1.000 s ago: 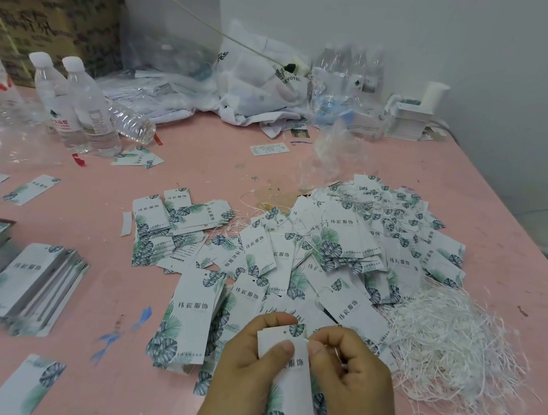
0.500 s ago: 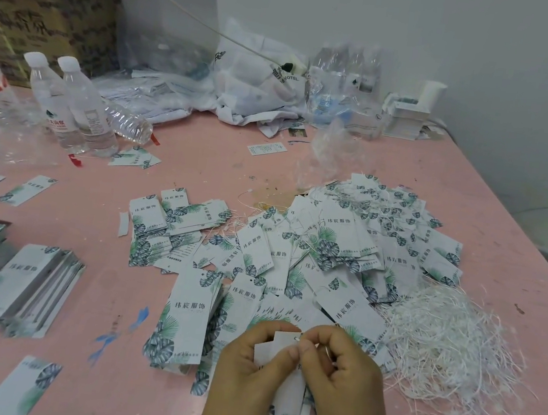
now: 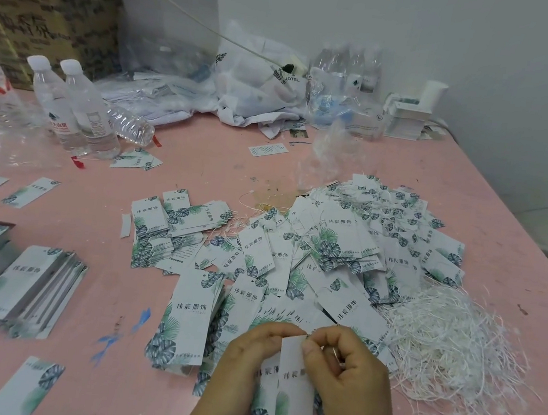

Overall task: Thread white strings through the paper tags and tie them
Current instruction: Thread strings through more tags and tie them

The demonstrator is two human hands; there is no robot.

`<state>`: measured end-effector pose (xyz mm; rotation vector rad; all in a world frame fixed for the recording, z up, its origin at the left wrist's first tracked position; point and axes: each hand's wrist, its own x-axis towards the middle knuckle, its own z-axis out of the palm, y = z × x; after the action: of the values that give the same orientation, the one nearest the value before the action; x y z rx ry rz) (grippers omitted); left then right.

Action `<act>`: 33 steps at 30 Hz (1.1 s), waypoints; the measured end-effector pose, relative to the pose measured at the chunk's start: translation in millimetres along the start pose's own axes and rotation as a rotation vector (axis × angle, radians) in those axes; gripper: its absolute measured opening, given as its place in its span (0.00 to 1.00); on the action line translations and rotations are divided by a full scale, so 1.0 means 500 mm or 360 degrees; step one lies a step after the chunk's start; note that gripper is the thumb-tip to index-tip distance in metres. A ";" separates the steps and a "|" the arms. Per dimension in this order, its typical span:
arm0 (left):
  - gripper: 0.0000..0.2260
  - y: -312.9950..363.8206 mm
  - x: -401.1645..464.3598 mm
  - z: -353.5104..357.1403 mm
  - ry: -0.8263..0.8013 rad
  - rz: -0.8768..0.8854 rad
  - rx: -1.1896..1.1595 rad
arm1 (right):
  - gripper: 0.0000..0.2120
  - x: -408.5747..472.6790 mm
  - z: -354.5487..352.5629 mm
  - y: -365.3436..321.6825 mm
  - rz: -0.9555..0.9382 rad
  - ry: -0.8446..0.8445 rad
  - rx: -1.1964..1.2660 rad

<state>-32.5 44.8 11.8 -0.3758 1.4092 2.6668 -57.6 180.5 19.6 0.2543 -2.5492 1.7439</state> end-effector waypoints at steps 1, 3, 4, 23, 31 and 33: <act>0.14 0.002 0.001 0.000 -0.0003 0.0009 -0.0007 | 0.08 0.001 -0.001 -0.001 0.0018 -0.0018 0.0022; 0.10 0.005 0.001 -0.001 0.0007 0.0018 -0.0008 | 0.08 0.003 -0.004 -0.002 0.0078 -0.0077 0.0098; 0.10 0.004 0.000 -0.001 0.0007 0.0018 0.0006 | 0.07 0.004 -0.006 -0.003 0.0112 -0.0110 0.0140; 0.20 -0.016 0.002 -0.015 0.0099 0.0171 0.0195 | 0.06 0.025 -0.023 -0.010 0.0251 -0.0457 0.0448; 0.14 -0.010 -0.001 -0.015 0.0076 0.0234 0.0168 | 0.08 0.031 -0.026 0.002 0.0516 -0.0566 0.0776; 0.10 -0.005 -0.003 -0.010 0.0094 0.0205 0.0031 | 0.07 0.041 -0.031 0.004 0.0768 -0.0502 0.1210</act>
<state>-29.9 42.2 7.6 -0.3777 1.5253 2.7619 -78.8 193.2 26.2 -0.0951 -2.0892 3.0297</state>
